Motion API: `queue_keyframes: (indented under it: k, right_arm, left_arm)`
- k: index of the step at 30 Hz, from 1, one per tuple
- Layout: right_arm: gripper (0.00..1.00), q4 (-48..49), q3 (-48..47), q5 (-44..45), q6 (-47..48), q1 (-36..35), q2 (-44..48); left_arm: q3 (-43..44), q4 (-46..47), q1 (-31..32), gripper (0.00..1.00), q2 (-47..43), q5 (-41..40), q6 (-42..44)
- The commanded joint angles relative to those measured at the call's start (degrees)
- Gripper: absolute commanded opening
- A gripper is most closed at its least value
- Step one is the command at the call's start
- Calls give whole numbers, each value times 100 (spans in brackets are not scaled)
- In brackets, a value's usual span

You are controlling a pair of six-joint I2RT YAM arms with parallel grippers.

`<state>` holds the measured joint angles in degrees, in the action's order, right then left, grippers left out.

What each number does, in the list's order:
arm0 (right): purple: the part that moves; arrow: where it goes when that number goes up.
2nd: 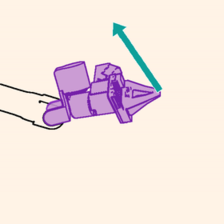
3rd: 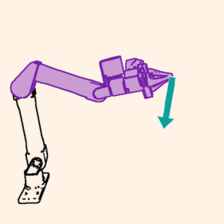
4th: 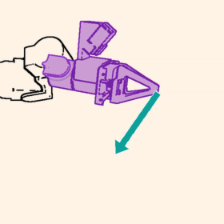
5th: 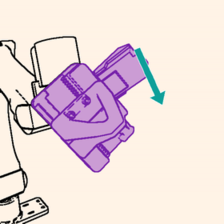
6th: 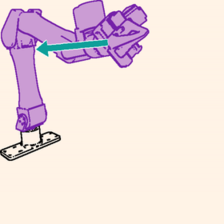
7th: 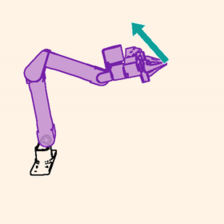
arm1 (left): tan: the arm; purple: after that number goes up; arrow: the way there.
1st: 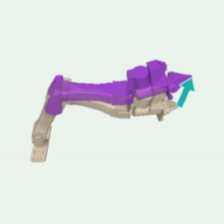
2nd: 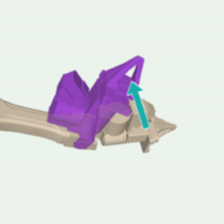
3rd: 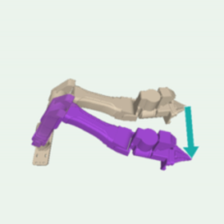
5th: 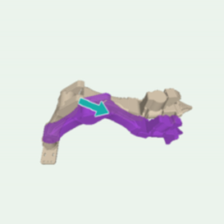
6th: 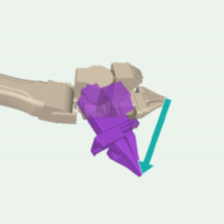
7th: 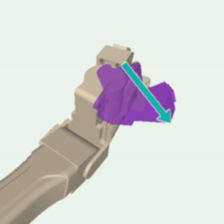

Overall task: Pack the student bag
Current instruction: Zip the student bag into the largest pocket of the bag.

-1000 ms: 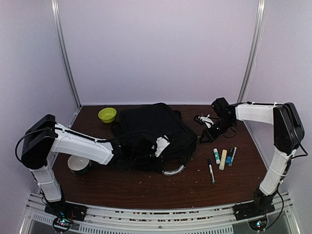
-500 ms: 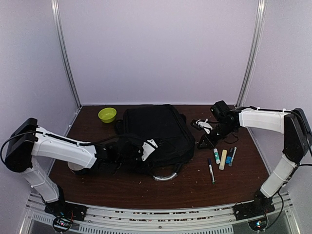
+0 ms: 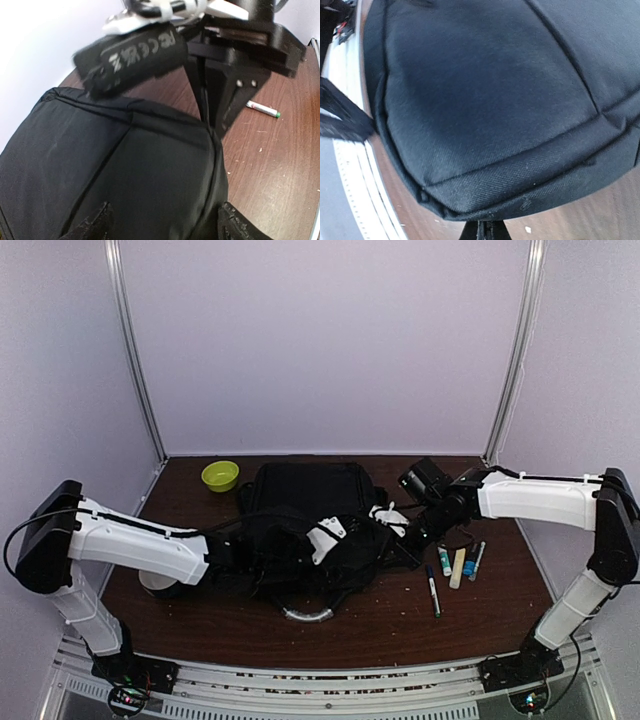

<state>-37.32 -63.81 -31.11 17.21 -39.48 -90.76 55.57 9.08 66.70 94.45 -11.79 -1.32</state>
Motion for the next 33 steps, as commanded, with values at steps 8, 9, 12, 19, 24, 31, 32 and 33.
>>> queue_keyframes:
  k: [8,9,12,19,24,31,32,33]
  right_arm:
    - [0,344,3,-445,-186,-209,310]
    - [0,386,27,-459,-202,-209,303]
    - [0,351,-67,-520,-226,-204,201]
    - [0,356,-71,-543,-221,-201,172]
    - [0,291,16,-535,-172,-119,205]
    - [0,124,43,-454,-69,522,64]
    - [0,106,38,-435,-47,621,21]
    - [0,92,36,-391,-24,712,-35]
  left_arm:
    - [127,680,159,74,427,150,159]
    - [159,698,159,74,478,166,182]
    - [262,764,167,74,586,369,244]
    - [435,713,168,52,782,-152,291]
    - [467,674,168,31,811,-115,286]
    - [381,597,168,0,732,-152,239]
    - [350,605,168,0,698,-147,238]
    - [299,595,168,0,664,-148,228]
